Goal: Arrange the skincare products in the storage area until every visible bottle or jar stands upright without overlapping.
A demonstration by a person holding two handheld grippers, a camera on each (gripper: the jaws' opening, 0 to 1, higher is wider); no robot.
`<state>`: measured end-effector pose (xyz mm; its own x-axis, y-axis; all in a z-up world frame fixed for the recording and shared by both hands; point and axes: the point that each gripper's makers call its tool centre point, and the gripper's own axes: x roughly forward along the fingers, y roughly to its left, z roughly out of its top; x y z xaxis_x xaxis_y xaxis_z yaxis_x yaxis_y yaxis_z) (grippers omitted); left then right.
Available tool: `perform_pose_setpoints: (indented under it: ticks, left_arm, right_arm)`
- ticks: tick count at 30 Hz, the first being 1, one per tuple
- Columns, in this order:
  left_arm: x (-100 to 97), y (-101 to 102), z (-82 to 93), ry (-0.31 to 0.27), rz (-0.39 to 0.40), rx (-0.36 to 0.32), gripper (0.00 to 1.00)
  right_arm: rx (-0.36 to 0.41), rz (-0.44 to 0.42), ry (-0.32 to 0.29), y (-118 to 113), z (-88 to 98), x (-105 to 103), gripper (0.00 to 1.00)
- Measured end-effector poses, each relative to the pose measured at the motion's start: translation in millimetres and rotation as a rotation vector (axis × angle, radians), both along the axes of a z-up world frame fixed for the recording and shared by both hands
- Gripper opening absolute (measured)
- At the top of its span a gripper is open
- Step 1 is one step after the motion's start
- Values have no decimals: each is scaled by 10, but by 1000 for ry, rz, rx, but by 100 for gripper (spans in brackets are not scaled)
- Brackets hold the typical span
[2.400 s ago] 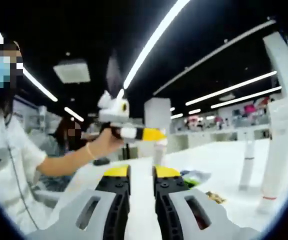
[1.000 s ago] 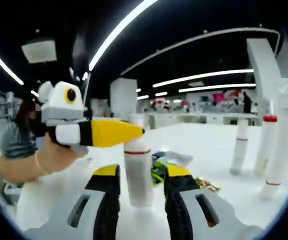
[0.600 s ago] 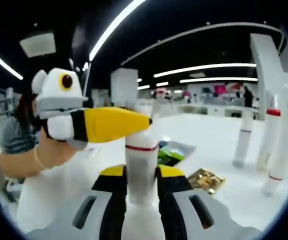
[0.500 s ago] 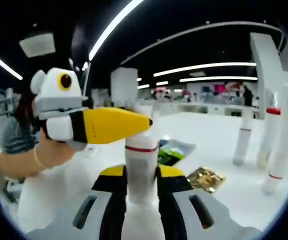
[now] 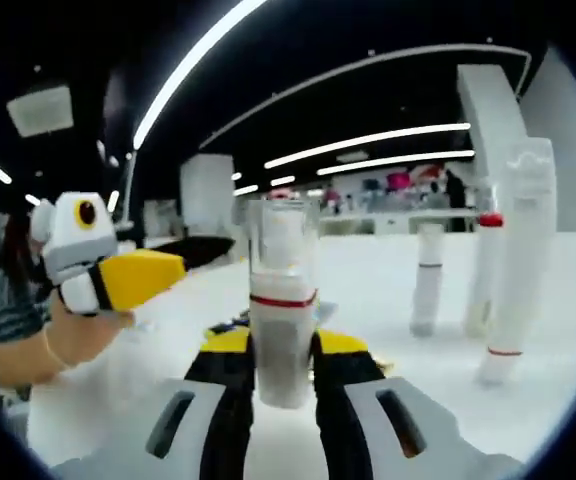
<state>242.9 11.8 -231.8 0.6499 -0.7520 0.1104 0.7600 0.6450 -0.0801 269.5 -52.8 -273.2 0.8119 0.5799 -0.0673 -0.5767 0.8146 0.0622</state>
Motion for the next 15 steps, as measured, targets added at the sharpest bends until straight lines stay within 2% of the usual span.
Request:
perform_pose_setpoints:
  ticks: [2, 5, 8, 9, 13, 15]
  left_arm:
    - [12, 6, -16, 2, 10, 7, 47]
    - [23, 4, -32, 2, 15, 13, 47]
    - [2, -25, -44, 6, -1, 11, 47]
    - [3, -30, -49, 9, -3, 10, 47]
    - [15, -37, -74, 21, -6, 9, 47]
    - [26, -30, -86, 29, -5, 7, 47]
  right_arm:
    - [4, -75, -16, -163, 12, 83, 21]
    - [40, -148, -8, -329, 6, 170, 21]
    - [-27, -230, -39, -498, -8, 258, 21]
    - [-55, -234, -46, -503, -22, 274, 21]
    - [-76, -250, -20, -491, -125, 355, 21]
    - [-86, -248, 20, -475, -244, 423, 21]
